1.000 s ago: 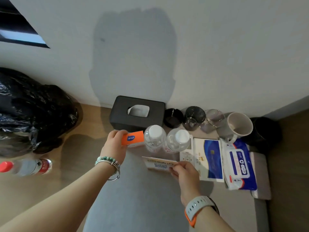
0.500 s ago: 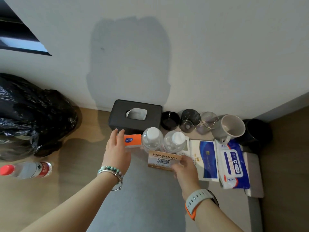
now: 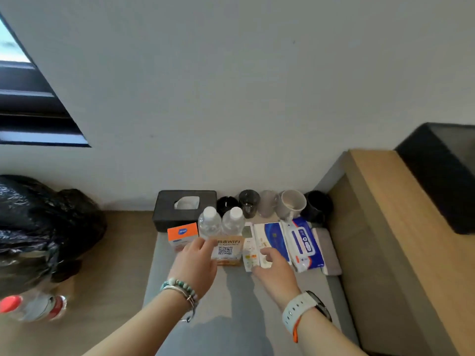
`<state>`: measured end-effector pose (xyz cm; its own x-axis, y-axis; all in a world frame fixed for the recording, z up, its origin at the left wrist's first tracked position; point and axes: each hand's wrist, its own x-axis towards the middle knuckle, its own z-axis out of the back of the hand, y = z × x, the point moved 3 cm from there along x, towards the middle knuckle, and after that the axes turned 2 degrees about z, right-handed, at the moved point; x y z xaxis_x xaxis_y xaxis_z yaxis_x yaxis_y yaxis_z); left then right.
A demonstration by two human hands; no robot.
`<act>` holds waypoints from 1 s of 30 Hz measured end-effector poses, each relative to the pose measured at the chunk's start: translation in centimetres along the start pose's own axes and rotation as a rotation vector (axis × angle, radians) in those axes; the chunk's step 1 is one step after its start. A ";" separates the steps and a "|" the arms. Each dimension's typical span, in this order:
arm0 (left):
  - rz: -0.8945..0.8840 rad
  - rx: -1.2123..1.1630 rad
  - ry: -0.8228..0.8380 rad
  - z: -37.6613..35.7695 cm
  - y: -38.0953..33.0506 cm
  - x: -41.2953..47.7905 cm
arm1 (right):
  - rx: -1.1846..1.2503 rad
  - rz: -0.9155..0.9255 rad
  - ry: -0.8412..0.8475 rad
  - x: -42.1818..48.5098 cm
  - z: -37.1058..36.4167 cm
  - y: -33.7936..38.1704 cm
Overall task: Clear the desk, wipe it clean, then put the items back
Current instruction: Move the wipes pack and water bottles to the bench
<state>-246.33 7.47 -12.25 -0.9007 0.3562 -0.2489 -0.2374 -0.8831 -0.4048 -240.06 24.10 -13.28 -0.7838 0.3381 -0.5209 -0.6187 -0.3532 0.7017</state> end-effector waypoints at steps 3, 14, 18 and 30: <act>-0.123 0.067 0.022 1.2 -2.7 -1.9 | -0.069 0.011 -0.097 -3.9 1.3 -0.2; -0.601 0.149 0.086 2.0 -15.4 -11.0 | -0.161 0.001 -0.485 -19.3 8.5 -5.4; -0.774 0.151 0.115 0.2 -21.0 -15.5 | -0.096 -0.032 -0.609 -25.1 11.4 -9.1; -1.227 0.215 0.302 -11.0 -36.3 -40.0 | 0.078 -0.283 -0.940 -49.5 15.0 -28.8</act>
<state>-197.69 28.67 2.76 0.0598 0.9981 -0.0155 -0.9288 0.0499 -0.3672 -182.61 30.66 -0.40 -0.2246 0.9694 -0.0995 -0.7452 -0.1051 0.6585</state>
